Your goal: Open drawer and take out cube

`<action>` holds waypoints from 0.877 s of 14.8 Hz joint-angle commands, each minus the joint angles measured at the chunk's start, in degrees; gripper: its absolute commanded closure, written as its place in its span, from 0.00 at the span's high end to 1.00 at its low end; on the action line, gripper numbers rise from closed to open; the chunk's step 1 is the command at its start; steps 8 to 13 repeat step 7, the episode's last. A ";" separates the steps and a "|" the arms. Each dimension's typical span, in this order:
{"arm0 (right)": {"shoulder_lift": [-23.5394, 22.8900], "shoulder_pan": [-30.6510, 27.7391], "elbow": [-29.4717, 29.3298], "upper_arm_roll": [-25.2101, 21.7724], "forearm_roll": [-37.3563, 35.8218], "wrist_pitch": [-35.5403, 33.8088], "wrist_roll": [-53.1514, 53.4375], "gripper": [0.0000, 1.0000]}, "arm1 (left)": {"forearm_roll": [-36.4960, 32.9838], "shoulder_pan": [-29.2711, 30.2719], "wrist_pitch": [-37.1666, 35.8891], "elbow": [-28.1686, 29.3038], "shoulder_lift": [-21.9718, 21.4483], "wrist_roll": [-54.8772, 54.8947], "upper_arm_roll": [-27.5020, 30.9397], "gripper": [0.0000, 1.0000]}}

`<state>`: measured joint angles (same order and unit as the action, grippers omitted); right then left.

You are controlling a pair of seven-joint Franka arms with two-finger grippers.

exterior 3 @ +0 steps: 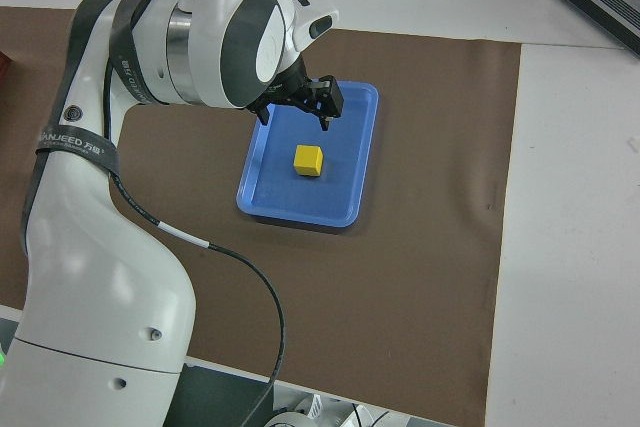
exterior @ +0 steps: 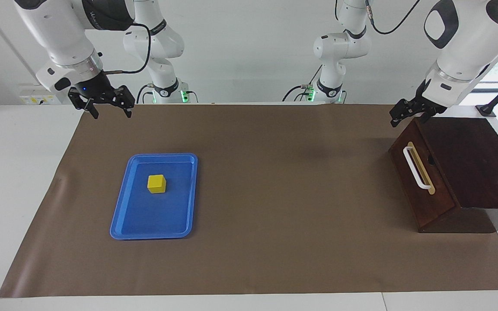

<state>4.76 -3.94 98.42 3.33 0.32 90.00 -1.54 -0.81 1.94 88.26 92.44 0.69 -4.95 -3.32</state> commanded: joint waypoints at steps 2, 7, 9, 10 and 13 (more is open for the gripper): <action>-0.19 -0.28 -0.42 0.36 -1.28 -1.05 -1.98 1.00 | 0.54 -0.19 0.42 -0.42 -0.16 0.56 0.16 1.00; -0.10 -0.28 -0.25 0.36 -1.28 -0.96 -1.54 1.00 | 0.54 -0.10 0.51 -0.42 -0.16 0.47 0.16 1.00; -0.10 -0.28 -0.25 0.36 -1.28 -0.96 -1.54 1.00 | 0.54 -0.10 0.51 -0.42 -0.16 0.47 0.16 1.00; -0.10 -0.28 -0.25 0.36 -1.28 -0.96 -1.54 1.00 | 0.54 -0.10 0.51 -0.42 -0.16 0.47 0.16 1.00; -0.10 -0.28 -0.25 0.36 -1.28 -0.96 -1.54 1.00 | 0.54 -0.10 0.51 -0.42 -0.16 0.47 0.16 1.00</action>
